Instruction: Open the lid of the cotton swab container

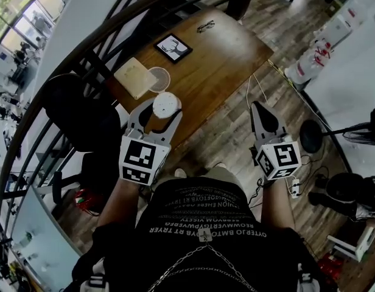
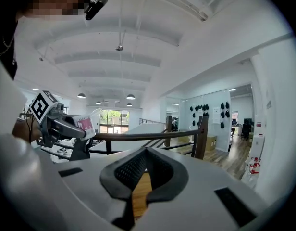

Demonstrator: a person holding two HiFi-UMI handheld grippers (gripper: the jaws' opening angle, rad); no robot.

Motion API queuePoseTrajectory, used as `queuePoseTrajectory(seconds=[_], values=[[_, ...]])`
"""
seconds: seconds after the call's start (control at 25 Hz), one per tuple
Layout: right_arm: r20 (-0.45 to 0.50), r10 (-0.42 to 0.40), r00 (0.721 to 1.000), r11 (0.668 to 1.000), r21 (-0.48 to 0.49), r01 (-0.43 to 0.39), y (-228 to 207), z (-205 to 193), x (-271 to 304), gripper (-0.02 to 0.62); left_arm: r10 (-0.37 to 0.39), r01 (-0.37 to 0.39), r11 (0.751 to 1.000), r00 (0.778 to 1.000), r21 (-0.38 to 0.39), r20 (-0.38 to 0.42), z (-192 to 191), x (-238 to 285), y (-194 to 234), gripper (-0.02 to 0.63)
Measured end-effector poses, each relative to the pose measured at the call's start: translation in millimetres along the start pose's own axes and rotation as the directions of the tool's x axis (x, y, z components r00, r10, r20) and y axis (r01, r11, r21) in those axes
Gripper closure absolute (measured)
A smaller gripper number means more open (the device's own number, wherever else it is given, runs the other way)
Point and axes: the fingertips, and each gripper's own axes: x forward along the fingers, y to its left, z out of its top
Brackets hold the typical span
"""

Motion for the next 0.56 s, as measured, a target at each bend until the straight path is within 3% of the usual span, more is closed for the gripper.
queuePoseTrajectory(seconds=[0.2,0.56], values=[[-0.02,0.062,0.998,0.998,0.0,-0.062,-25.3,-5.0,11.8,0.581,0.028,-0.028,1.0,1.0,-0.007,-0.006,16.7,29.0,-18.9,0.354],[0.024,0.157,0.987,0.986,-0.059,-0.156,-82.7,9.8,9.2,0.581,0.098,-0.096,0.995,0.991,-0.028,0.088,58.6,80.5,-68.8,0.354]])
